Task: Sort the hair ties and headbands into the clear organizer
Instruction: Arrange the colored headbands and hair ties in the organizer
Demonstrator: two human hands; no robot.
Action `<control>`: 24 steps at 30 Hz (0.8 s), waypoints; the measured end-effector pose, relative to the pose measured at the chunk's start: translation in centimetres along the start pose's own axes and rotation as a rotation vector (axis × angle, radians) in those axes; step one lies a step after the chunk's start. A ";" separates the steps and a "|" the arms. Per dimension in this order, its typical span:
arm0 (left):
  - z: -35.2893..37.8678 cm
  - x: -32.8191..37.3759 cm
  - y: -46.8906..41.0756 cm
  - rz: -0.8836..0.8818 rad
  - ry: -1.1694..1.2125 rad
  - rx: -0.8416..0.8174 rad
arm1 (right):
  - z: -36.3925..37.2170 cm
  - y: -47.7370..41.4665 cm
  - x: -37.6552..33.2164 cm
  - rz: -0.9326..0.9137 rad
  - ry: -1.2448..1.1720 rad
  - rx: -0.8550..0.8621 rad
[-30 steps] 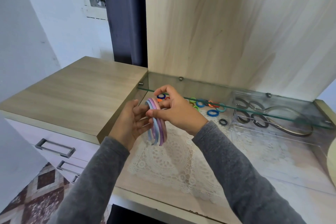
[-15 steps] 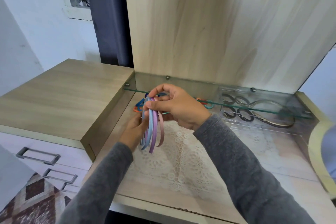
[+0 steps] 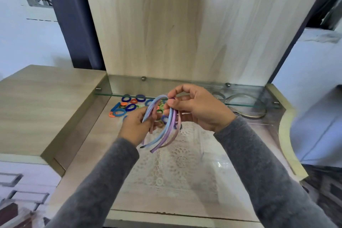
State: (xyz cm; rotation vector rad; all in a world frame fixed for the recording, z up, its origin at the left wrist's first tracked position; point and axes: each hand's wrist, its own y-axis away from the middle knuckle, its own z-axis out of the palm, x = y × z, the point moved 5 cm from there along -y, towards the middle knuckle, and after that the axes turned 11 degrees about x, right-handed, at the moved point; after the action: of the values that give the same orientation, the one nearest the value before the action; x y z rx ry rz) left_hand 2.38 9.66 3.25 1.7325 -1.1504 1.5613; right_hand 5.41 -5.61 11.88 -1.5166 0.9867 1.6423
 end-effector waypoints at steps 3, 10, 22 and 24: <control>2.2 0.8 0.1 0.031 0.014 0.047 | -3.7 0.9 0.7 0.001 0.009 0.083; 8.2 2.3 -0.1 0.258 -0.171 0.052 | -11.7 3.0 2.2 -0.003 -0.014 0.224; 16.7 2.4 0.9 0.647 -0.256 0.092 | -19.9 4.7 8.2 -0.065 0.003 0.371; 17.0 2.2 1.2 0.669 -0.258 0.084 | -20.3 4.8 9.2 -0.065 0.025 0.395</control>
State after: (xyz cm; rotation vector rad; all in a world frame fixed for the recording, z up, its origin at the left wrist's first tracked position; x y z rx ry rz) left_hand 10.03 -5.69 2.03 1.7334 -1.9687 1.7982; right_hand 10.08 -25.82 2.44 -1.2881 1.1811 1.2924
